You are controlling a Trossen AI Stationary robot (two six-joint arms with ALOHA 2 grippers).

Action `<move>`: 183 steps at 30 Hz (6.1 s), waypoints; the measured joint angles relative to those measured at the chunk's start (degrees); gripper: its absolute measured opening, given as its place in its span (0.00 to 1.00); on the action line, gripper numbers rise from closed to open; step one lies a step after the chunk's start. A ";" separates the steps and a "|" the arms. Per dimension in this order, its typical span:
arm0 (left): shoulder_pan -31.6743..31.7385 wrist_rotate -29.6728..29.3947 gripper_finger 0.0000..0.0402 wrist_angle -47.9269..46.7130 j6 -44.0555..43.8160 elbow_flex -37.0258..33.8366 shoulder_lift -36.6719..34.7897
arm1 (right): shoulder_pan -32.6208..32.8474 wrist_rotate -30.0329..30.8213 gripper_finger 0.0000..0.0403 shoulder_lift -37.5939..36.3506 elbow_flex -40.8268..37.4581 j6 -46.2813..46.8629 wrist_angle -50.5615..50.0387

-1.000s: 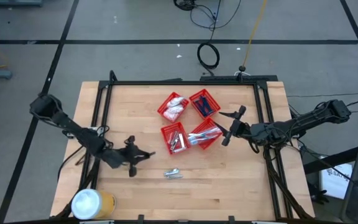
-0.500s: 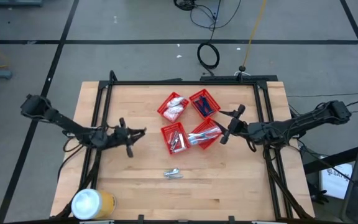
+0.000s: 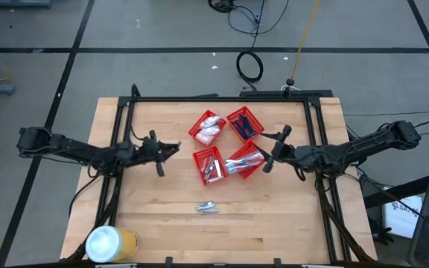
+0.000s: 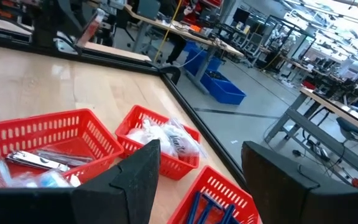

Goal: Pick & Place Travel size toiletries
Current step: Put the silver nail cutter into the bottom left red bin

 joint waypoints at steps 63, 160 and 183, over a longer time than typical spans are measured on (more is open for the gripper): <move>-2.59 4.97 0.16 -40.63 -5.85 41.27 41.64 | -30.77 -53.57 0.46 -28.03 -15.21 15.52 -1.74; -21.02 6.71 0.40 -67.21 -19.29 56.29 55.58 | -30.77 -53.53 0.46 -27.90 -15.15 15.26 -2.06; -21.88 7.98 0.10 -66.84 -15.58 57.07 55.25 | -30.76 -53.51 0.46 -27.92 -15.15 15.26 -2.12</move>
